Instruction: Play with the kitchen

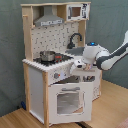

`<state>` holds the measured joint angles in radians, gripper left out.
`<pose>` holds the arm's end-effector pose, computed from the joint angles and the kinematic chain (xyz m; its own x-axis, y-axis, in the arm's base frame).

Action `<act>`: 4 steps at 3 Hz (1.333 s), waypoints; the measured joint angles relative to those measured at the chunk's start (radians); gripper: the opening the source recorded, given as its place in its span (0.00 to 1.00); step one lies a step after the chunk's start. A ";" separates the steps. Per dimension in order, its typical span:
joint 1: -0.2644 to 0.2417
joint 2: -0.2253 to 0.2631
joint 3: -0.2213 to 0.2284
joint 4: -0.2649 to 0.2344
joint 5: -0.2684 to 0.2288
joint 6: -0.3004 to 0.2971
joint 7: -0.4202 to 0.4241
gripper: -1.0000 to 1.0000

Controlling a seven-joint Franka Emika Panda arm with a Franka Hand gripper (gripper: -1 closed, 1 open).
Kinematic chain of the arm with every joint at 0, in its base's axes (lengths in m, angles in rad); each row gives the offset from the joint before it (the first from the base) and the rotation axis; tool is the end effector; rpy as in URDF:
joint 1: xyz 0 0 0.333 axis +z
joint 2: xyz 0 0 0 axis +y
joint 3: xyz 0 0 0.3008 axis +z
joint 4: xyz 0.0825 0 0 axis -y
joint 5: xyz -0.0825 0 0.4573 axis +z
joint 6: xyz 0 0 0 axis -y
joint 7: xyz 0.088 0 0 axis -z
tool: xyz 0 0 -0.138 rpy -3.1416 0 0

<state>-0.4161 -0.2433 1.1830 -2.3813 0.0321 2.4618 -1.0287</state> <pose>0.4174 0.3788 0.2824 -0.1983 0.9768 -0.0809 0.9441 0.2126 0.2520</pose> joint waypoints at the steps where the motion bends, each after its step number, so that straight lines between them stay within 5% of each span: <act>1: 0.000 0.030 0.000 0.006 -0.015 0.000 -0.005 0.00; 3: 0.000 0.198 0.028 0.010 -0.067 0.032 0.053 0.00; 4: 0.001 0.231 0.056 0.006 -0.094 0.030 0.147 0.00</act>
<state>-0.4154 -0.0126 1.2390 -2.3748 -0.0620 2.4923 -0.8817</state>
